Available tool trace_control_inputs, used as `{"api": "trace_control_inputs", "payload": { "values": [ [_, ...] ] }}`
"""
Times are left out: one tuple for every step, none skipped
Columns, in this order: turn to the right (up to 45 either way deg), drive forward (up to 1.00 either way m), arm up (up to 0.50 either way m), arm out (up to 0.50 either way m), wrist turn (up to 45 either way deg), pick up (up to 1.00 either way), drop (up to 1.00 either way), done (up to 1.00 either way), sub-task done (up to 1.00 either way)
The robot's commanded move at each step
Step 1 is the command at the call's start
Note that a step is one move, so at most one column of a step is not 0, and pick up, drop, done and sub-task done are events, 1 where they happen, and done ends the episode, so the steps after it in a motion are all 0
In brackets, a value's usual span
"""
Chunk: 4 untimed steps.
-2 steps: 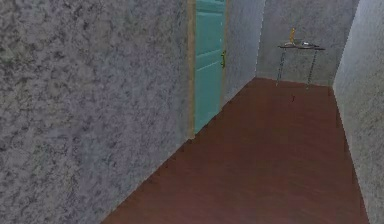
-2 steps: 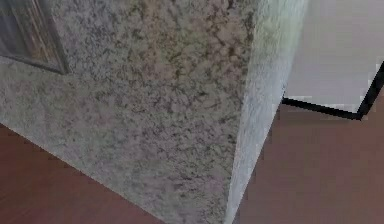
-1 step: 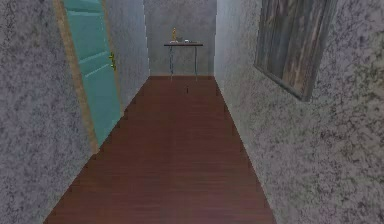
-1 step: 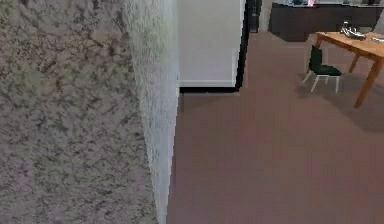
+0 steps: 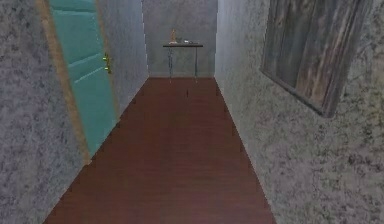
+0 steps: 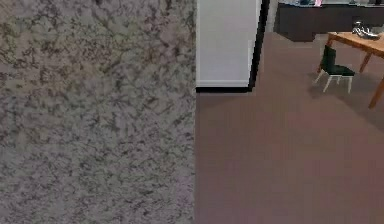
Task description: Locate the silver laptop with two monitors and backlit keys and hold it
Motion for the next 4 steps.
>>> {"api": "trace_control_inputs", "payload": {
  "values": [
    [3.0,0.0,0.0,0.0,0.0,0.0,0.0,0.0,0.0],
    [0.0,1.0,0.0,0.0,0.0,0.0,0.0,0.0,0.0],
    [0.0,1.0,0.0,0.0,0.0,0.0,0.0,0.0,0.0],
    [0.0,1.0,0.0,0.0,0.0,0.0,0.0,0.0,0.0]
  ]
}}
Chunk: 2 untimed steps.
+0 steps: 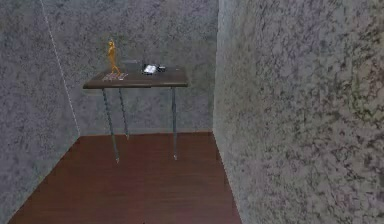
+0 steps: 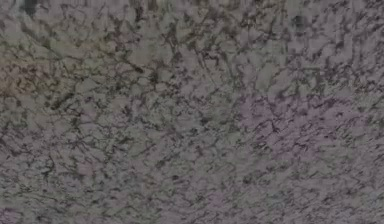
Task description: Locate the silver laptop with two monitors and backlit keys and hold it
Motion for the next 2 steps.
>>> {"api": "trace_control_inputs", "payload": {
  "values": [
    [3.0,0.0,0.0,0.0,0.0,0.0,0.0,0.0,0.0],
    [0.0,1.0,0.0,0.0,0.0,0.0,0.0,0.0,0.0]
  ]
}}
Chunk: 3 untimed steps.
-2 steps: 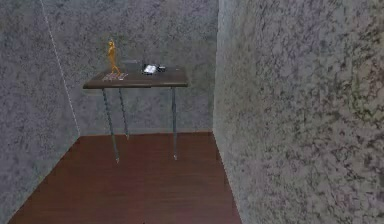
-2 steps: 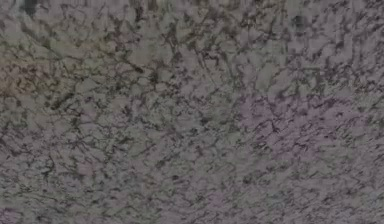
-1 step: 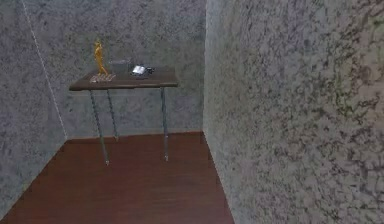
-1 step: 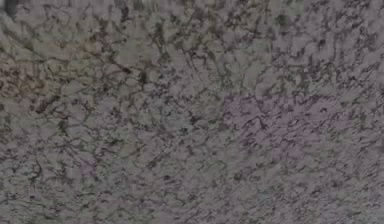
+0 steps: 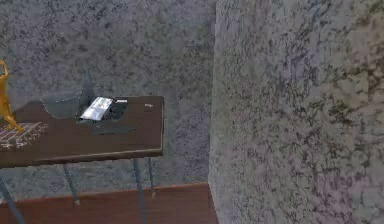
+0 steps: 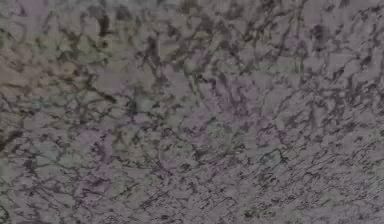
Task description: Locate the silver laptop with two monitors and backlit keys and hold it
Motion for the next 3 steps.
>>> {"api": "trace_control_inputs", "payload": {
  "values": [
    [0.0,0.35,0.0,0.0,0.0,0.0,0.0,0.0,0.0],
    [-45.0,0.0,0.0,0.0,0.0,0.0,0.0,0.0,0.0],
    [-45.0,0.0,0.0,0.0,0.0,0.0,0.0,0.0,0.0]
  ]
}}
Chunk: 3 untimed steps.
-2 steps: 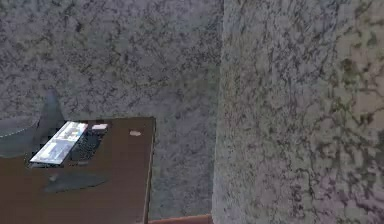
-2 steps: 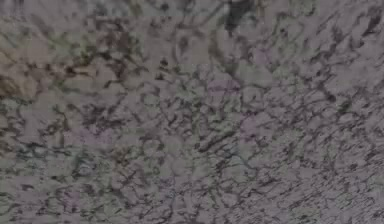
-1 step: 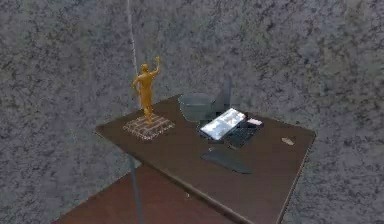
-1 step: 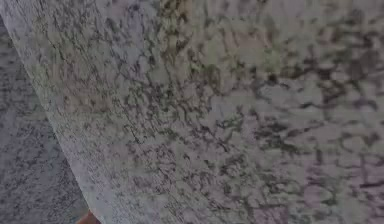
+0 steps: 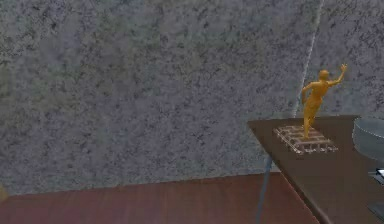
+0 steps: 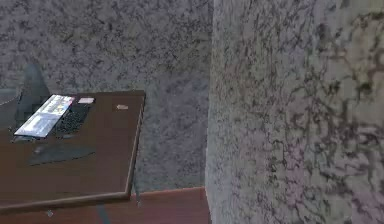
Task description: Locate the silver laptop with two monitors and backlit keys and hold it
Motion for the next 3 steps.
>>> {"api": "trace_control_inputs", "payload": {
  "values": [
    [-30.0,0.0,0.0,0.0,0.0,0.0,0.0,0.0,0.0],
    [0.0,0.0,0.5,0.0,0.0,0.0,0.0,0.0,0.0],
    [0.0,0.0,0.38,0.0,0.0,0.0,0.0,0.0,0.0]
  ]
}}
